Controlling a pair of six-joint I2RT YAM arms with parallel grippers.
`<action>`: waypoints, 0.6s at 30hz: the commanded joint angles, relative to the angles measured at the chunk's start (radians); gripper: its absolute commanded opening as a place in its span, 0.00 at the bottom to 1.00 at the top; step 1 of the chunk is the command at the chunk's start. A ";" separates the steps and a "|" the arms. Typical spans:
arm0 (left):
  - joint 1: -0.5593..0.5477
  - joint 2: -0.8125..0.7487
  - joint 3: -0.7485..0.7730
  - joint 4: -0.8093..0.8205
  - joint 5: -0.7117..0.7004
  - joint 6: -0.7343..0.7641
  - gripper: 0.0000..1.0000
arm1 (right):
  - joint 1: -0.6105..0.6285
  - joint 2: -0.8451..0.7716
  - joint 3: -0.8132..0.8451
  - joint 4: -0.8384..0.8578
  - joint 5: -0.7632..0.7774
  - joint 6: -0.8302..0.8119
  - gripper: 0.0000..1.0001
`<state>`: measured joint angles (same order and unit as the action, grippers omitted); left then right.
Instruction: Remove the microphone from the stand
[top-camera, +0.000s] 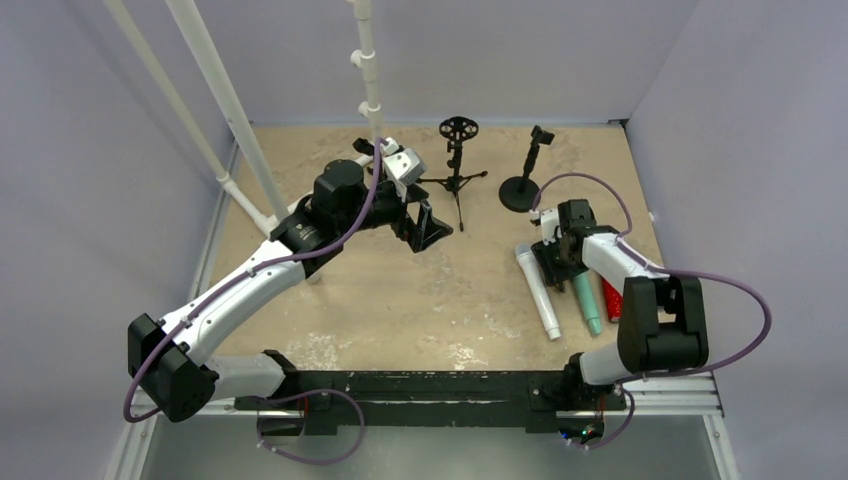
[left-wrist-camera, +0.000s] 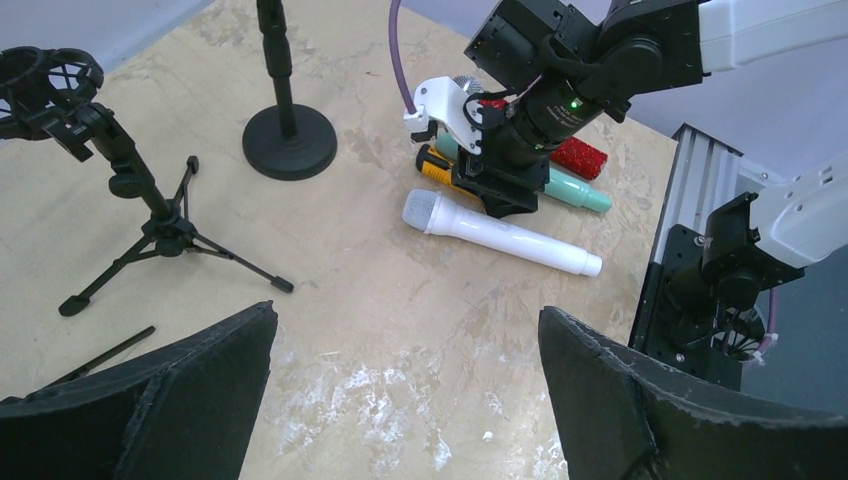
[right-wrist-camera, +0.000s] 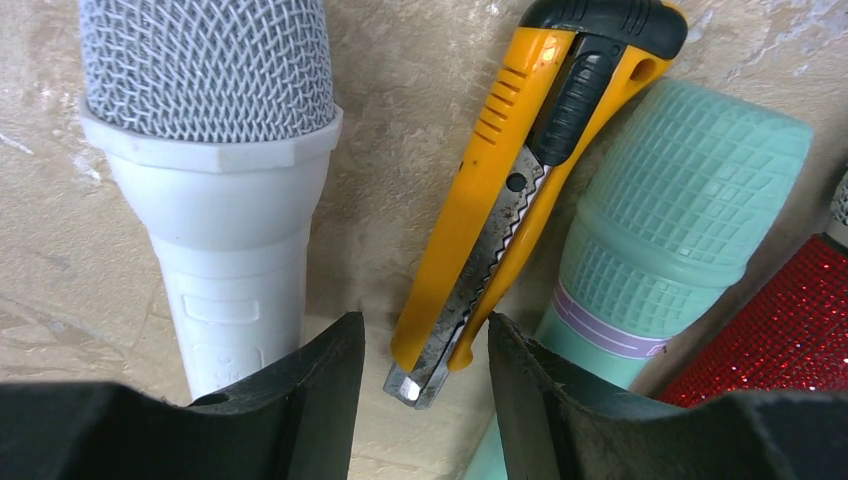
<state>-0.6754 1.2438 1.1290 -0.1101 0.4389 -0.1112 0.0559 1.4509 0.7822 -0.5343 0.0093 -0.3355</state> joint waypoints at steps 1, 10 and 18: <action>0.006 -0.021 -0.009 0.058 0.017 0.002 1.00 | -0.009 0.009 0.020 0.022 0.000 -0.013 0.47; 0.006 -0.015 -0.009 0.064 0.017 -0.001 1.00 | -0.012 0.048 0.031 0.024 -0.006 -0.020 0.46; 0.006 -0.013 -0.009 0.064 0.017 -0.002 1.00 | -0.013 0.105 0.057 0.034 -0.005 -0.014 0.43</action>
<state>-0.6746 1.2438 1.1194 -0.0910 0.4393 -0.1116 0.0490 1.5169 0.8158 -0.5343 0.0063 -0.3393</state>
